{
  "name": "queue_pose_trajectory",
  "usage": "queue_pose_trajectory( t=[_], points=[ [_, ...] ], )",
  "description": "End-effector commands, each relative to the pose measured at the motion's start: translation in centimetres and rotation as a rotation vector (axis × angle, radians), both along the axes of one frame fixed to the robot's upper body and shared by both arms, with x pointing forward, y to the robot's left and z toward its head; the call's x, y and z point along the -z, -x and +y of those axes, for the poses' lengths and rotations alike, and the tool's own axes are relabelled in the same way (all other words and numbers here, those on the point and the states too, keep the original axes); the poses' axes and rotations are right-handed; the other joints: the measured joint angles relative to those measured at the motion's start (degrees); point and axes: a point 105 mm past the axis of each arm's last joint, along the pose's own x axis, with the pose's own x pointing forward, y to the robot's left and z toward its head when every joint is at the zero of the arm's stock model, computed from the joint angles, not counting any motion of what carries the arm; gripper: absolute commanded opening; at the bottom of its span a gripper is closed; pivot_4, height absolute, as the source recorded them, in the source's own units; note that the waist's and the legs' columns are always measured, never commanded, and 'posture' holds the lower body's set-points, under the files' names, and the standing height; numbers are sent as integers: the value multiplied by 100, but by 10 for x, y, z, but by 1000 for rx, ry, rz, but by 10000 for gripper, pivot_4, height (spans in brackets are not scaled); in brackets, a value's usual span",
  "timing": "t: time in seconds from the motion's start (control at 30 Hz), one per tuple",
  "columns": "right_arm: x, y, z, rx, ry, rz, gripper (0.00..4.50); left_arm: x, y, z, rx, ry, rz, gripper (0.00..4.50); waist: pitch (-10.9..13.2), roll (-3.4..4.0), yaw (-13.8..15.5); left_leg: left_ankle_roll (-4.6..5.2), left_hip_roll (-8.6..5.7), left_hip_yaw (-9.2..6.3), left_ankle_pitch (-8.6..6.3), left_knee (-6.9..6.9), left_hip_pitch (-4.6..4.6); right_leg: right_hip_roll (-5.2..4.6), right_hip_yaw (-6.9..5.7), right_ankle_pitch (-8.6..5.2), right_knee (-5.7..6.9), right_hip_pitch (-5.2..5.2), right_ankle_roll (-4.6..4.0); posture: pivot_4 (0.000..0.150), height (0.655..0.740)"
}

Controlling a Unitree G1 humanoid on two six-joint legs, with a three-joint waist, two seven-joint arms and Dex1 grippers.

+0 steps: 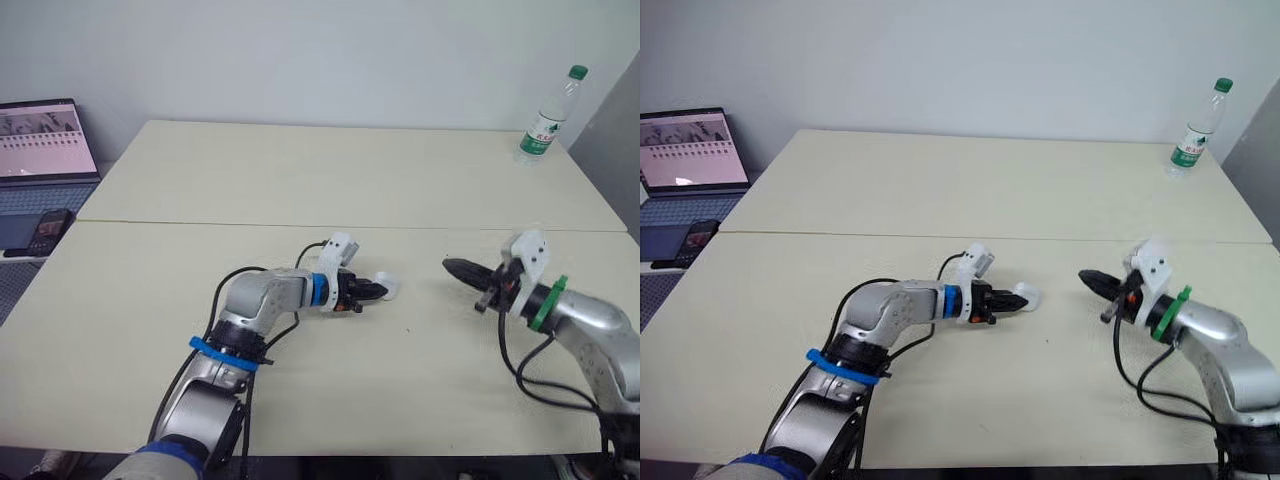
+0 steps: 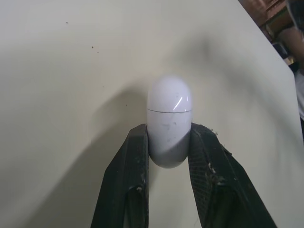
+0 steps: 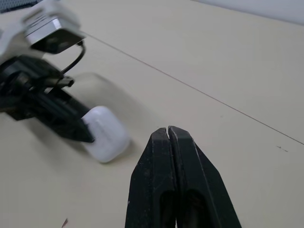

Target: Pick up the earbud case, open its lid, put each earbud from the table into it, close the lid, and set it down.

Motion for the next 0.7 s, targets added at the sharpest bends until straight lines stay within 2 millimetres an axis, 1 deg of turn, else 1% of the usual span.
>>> queue_pose_trajectory(
  t=[0.03, 0.1, 0.17, 0.2, 0.23, 0.33, 0.37, 0.47, 0.5, 0.6, 0.7],
  points=[
    [-11, 15, 5, -23, -7, -101, 354, -5, -3, -6, 7, 41, 22, 7814, 0, -1, -3, 0, -1, 3, 0, 0, 1, -1, 1, 0, 2, 2, 0, 1500, 7362],
    [-4, 23, 1, 5, -8, -85, 354, -2, -5, -5, -3, 42, 37, 7814, 0, 0, 8, -1, -1, 1, 0, 1, 5, -1, 0, 0, 3, 5, 0, 1500, 7362],
    [2, 30, -5, 37, -3, -66, 0, -1, -6, -5, -2, 47, 43, 14936, 0, 0, 10, -1, 0, -3, 0, 3, 8, -2, 0, 0, 3, 10, 0, 1500, 7362],
    [5, 33, -8, 50, 2, -59, 0, -1, -6, -4, -2, 52, 42, 17076, 0, 0, 10, -1, -2, -1, 1, 3, 8, -2, 0, 0, 3, 10, 0, 1500, 7362],
    [8, 36, -11, 63, 8, -50, 0, -3, -6, -4, 6, 59, 28, 20600, 0, -1, 10, -1, -2, 1, 1, 3, 11, -2, 1, 0, 4, 12, 0, 1500, 7362],
    [14, 40, -21, 104, 16, -35, 0, -7, -7, 0, 12, 56, -14, 30373, 0, -1, -2, -1, -1, 4, 1, 4, 14, -2, 1, 0, 3, 14, 0, 1500, 7362],
    [15, 41, -22, 110, 16, -32, 0, -9, -6, 3, 17, 57, -30, 34072, 0, -1, -7, -1, 0, 8, 1, 4, 16, -2, 3, 0, 4, 13, 0, 1500, 7362],
    [17, 42, -28, 126, 22, -24, 0, -16, -7, 18, -2, 42, -104, 43134, 0, -1, -22, -1, 6, 7, 1, 3, 20, 1, 5, 0, 7, 13, -1, 1500, 7362],
    [18, 43, -30, 127, 27, -20, 0, -18, -6, 26, 0, 22, -145, 44584, 0, 0, -23, -1, 8, 6, 1, 2, 21, 2, 5, 0, 8, 12, -1, 1500, 7362],
    [22, 44, -35, 134, 27, -8, 0, -26, 0, 47, -9, -5, -238, 44584, 0, 0, -14, -1, 10, -3, 1, 1, 19, 2, 8, -4, 9, 13, -9, 1500, 7362],
    [28, 47, -42, 133, 41, 11, 0, -36, 10, 69, -21, -20, -357, 44584, 0, 0, 6, -2, 8, -4, 1, 0, 15, -5, 10, -7, 6, 12, -13, 1500, 7362]
  ],
)
